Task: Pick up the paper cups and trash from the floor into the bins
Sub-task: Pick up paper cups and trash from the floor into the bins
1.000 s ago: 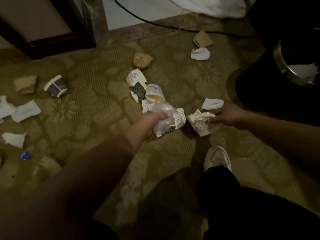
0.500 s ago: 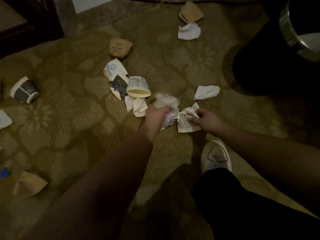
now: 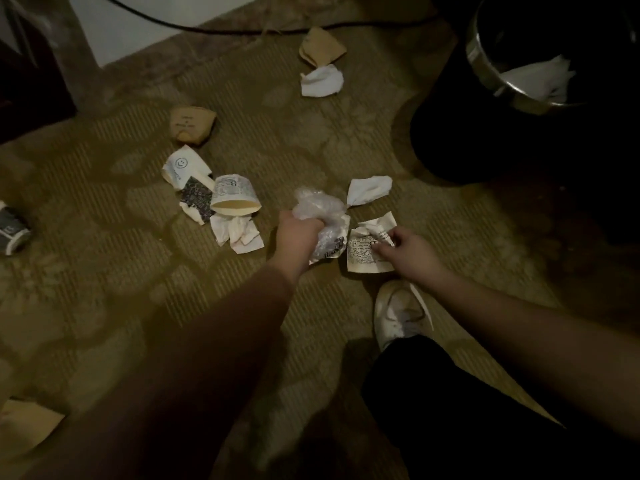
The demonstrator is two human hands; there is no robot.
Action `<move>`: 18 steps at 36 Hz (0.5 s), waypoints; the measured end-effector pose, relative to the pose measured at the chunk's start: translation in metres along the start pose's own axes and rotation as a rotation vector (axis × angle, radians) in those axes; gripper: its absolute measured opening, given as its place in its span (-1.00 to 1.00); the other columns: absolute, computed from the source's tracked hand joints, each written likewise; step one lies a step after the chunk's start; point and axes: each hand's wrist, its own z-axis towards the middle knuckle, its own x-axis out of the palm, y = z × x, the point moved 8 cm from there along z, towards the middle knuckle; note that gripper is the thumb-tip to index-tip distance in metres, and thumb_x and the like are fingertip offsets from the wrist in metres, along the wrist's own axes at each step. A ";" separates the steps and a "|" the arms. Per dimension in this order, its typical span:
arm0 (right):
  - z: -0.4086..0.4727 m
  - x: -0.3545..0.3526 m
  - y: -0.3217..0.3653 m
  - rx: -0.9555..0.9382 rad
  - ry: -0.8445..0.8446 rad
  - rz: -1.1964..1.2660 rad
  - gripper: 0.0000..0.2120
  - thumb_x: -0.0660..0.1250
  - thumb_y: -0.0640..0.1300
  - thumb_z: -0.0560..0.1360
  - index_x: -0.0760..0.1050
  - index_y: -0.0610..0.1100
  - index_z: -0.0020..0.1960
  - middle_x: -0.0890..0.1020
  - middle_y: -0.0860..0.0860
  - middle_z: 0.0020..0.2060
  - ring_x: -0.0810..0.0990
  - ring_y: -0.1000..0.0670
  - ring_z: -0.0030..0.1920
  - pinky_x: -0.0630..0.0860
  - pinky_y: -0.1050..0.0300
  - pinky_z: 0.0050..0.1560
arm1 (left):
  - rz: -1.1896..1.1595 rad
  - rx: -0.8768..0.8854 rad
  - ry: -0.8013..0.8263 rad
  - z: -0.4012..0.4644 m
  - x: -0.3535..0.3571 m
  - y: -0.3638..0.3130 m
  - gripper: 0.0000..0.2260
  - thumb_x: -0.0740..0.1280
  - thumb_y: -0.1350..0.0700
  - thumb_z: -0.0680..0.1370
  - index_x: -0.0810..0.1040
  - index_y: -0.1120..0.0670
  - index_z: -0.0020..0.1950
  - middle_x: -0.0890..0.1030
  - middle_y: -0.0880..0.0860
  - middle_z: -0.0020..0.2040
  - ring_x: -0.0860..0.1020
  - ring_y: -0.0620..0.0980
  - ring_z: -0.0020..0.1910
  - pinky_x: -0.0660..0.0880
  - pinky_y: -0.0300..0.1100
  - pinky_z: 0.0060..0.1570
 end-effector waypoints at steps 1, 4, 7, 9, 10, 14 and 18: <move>-0.004 -0.010 0.000 0.007 -0.027 0.025 -0.77 0.41 0.05 0.52 0.54 -0.08 0.06 0.63 0.01 -0.14 0.60 -0.01 -0.14 0.47 0.10 -0.18 | -0.017 0.014 0.019 0.004 0.004 -0.006 -0.40 0.51 0.11 0.29 0.39 -0.01 0.29 0.61 0.11 0.06 0.65 0.14 -0.01 0.63 0.15 0.00; -0.017 -0.048 0.007 -0.002 -0.122 0.139 -0.80 0.40 0.04 0.53 0.52 -0.06 0.06 0.63 0.04 -0.13 0.59 0.06 -0.17 0.51 0.10 -0.18 | -0.014 0.101 0.061 0.013 0.019 -0.037 -0.36 0.53 0.05 0.17 0.48 -0.03 0.24 0.66 0.09 0.00 0.69 0.11 -0.10 0.64 0.12 -0.08; -0.029 -0.093 0.021 -0.042 -0.225 0.181 -0.83 0.40 0.01 0.53 0.49 -0.06 0.00 0.59 0.05 -0.21 0.54 0.06 -0.26 0.40 0.16 -0.32 | -0.008 0.178 0.125 0.005 0.039 -0.087 -0.29 0.53 0.02 0.11 0.51 -0.05 0.27 0.68 0.07 0.01 0.70 0.11 -0.09 0.64 0.14 -0.08; -0.037 -0.124 0.031 -0.064 -0.273 0.204 -0.84 0.41 0.02 0.53 0.48 -0.03 -0.02 0.58 0.09 -0.24 0.54 0.07 -0.27 0.38 0.17 -0.33 | -0.015 0.239 0.151 -0.007 0.052 -0.123 -0.28 0.54 0.03 0.13 0.49 -0.05 0.29 0.67 0.07 0.04 0.69 0.11 -0.05 0.63 0.14 -0.05; -0.041 -0.140 0.036 -0.071 -0.297 0.207 -0.83 0.41 0.03 0.53 0.47 -0.02 -0.02 0.59 0.10 -0.23 0.55 0.09 -0.26 0.40 0.17 -0.33 | -0.010 0.266 0.167 -0.014 0.060 -0.140 -0.29 0.54 0.03 0.16 0.47 -0.06 0.31 0.66 0.06 0.06 0.68 0.11 -0.03 0.63 0.13 -0.04; -0.054 -0.210 0.056 -0.118 -0.448 0.210 -0.78 0.42 0.04 0.51 0.43 -0.02 0.01 0.60 0.09 -0.15 0.59 0.07 -0.15 0.50 0.13 -0.19 | 0.024 0.404 0.232 -0.053 0.089 -0.202 -0.38 0.51 0.08 0.38 0.33 -0.05 0.38 0.59 0.02 0.11 0.61 0.03 0.02 0.58 0.00 0.01; -0.060 -0.283 0.065 -0.152 -0.631 0.248 -0.68 0.41 0.06 0.52 0.38 -0.06 0.13 0.59 -0.01 -0.01 0.61 -0.05 -0.04 0.58 -0.07 -0.03 | 0.057 0.540 0.262 -0.080 0.125 -0.260 -0.43 0.48 0.03 0.33 0.42 0.04 0.31 0.64 0.07 0.03 0.66 0.03 -0.06 0.63 0.07 0.01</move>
